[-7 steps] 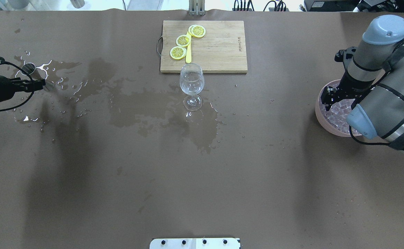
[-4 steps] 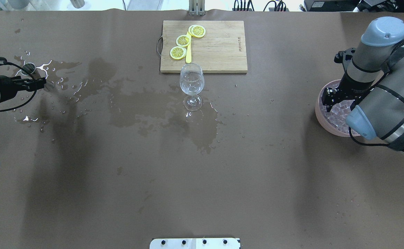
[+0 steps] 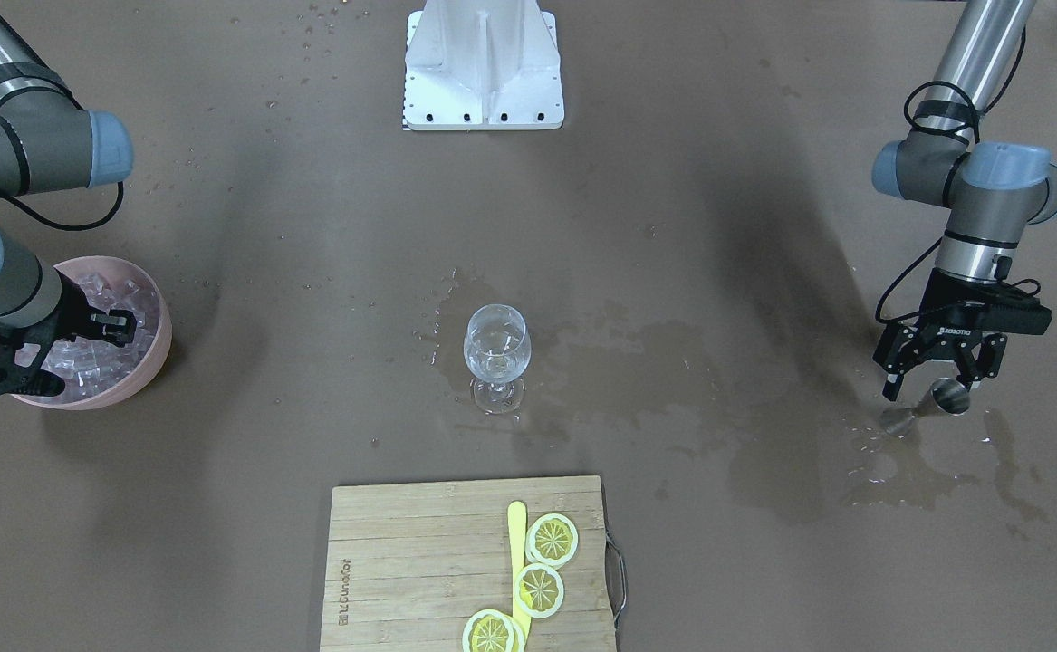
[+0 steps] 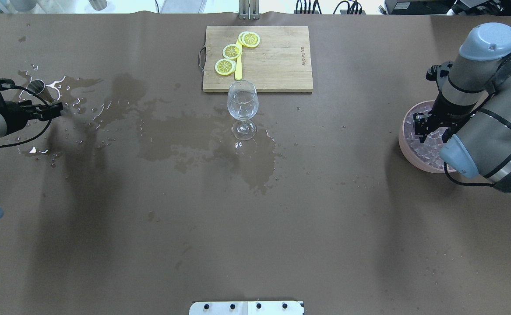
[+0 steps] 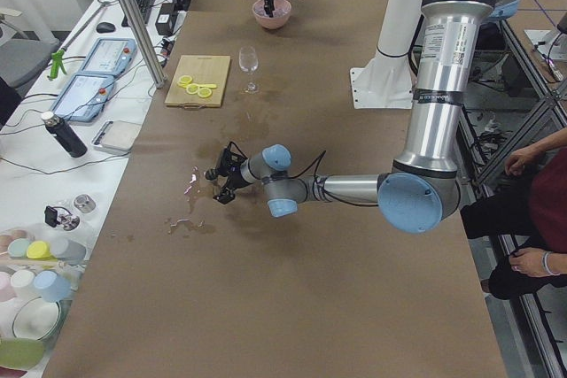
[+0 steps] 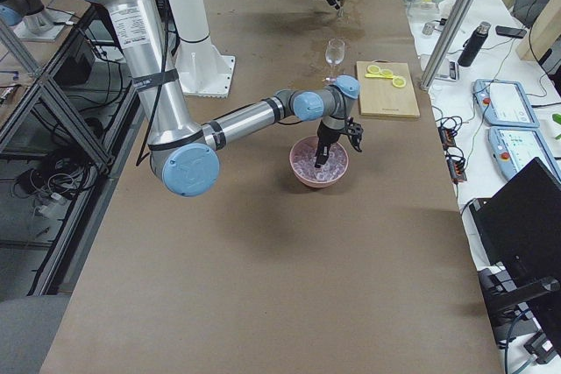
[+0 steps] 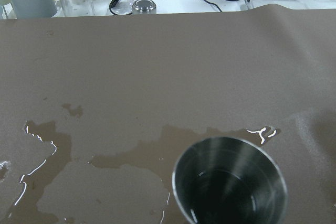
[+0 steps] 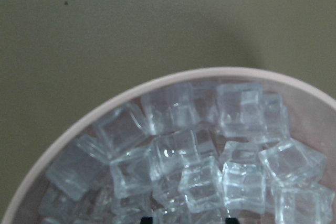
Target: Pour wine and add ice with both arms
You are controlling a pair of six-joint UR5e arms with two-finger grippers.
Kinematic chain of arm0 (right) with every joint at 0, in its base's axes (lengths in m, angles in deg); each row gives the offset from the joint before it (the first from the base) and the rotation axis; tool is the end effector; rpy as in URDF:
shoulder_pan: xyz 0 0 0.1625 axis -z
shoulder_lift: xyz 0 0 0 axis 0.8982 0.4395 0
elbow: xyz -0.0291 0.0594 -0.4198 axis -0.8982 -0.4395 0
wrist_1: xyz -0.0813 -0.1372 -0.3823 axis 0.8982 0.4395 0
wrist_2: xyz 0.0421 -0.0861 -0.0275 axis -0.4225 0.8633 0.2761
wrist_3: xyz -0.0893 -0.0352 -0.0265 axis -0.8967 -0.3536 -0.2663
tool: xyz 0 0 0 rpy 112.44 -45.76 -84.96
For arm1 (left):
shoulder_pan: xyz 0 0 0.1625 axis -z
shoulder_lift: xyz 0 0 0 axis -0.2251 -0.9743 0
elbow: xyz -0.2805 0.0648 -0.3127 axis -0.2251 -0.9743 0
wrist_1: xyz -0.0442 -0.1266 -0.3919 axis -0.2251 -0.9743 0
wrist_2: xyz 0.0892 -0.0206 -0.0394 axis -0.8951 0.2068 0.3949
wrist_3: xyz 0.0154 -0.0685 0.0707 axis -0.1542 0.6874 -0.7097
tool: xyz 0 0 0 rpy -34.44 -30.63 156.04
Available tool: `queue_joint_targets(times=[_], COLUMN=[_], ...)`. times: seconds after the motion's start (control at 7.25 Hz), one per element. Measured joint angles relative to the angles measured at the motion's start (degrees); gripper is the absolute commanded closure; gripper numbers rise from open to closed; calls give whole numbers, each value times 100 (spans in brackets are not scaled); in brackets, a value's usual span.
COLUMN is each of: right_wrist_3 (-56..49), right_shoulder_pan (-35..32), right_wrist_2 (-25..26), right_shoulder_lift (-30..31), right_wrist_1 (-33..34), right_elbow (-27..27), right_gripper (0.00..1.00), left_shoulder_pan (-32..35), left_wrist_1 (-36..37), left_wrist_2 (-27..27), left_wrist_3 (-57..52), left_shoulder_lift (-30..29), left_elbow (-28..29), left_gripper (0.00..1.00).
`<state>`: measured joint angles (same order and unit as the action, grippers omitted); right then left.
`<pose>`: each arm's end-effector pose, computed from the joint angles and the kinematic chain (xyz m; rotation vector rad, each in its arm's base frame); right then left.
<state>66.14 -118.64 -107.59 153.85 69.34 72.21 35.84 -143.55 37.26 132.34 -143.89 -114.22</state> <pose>-0.2868 -0.5406 0.4846 -0.1872 -0.5964 0.0263 0.2700 -0.5173 0.6032 0.7871 0.8193 -0.2298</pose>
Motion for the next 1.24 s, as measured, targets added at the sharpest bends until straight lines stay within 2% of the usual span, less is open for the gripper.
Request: queue_joint_targets(times=[0.55,0.69,0.97,1.24], right_wrist_3=[207,214,262,314], right_shoulder_pan=[15,22,38,52], right_wrist_2=[2,4,9,16], right_shoulder_lift=[-11,-14,-21,-27], right_wrist_1=[0,0,2,7], right_elbow=[16,15,15,13], right_gripper=[50,52,62,64], left_shoulder_pan=[-270,-317,-465,-551], left_wrist_1=[-410,-493,-712,-781], left_wrist_2=[-530,-670,-949,-1133], left_wrist_3=[219,232,216,195], left_shoulder_lift=[32,45,48,24], left_elbow=[36,73,258,375], left_gripper=[2,2,2,2])
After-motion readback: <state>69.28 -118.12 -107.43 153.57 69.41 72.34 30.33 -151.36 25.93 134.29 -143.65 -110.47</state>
